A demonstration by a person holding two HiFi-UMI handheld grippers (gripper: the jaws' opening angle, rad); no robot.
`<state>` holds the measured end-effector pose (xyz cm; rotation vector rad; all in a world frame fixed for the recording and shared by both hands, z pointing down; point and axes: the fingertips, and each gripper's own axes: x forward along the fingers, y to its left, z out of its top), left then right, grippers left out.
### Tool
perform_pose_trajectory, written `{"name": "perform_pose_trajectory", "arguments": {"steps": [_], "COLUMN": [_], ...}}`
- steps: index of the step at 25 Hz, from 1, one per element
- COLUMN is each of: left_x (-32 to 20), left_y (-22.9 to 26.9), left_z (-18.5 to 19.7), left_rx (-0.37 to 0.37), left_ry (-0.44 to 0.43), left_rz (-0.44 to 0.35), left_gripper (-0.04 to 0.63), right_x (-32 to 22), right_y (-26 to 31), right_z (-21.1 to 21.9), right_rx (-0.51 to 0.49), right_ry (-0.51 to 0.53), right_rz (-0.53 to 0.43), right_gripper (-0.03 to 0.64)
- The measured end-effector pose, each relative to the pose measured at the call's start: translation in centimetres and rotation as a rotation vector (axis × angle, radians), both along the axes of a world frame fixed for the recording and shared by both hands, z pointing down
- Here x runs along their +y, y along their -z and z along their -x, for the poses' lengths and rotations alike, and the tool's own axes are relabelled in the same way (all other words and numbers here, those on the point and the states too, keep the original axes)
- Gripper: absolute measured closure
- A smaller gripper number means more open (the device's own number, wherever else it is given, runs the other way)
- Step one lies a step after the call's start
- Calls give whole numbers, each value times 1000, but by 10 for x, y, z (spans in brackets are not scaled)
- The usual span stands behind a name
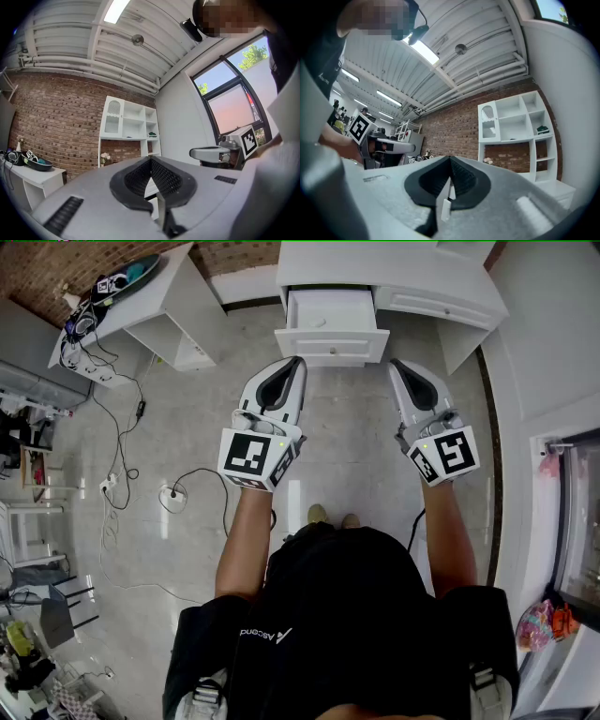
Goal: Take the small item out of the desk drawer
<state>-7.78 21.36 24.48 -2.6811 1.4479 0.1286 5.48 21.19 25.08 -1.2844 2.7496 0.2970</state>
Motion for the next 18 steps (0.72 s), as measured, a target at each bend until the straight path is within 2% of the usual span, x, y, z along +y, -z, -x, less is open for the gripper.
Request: {"name": "perform_pose_trajectory", "arguments": {"steps": [8, 13, 18], "left_x": [-7, -18, -36], "left_y": [2, 1, -9], "left_z": [12, 24, 41], "left_rx": [26, 25, -5], "left_ry": [-22, 6, 16], "left_rz": [-18, -6, 30], "left_gripper": [597, 592, 491], "right_x": [-9, -14, -24], "right_y": [-1, 1, -1], "right_z": [11, 20, 36], "right_rx": [-19, -13, -1], "right_ry": [-2, -4, -9], "right_rz": [8, 4, 2], "right_gripper": [617, 617, 617]}}
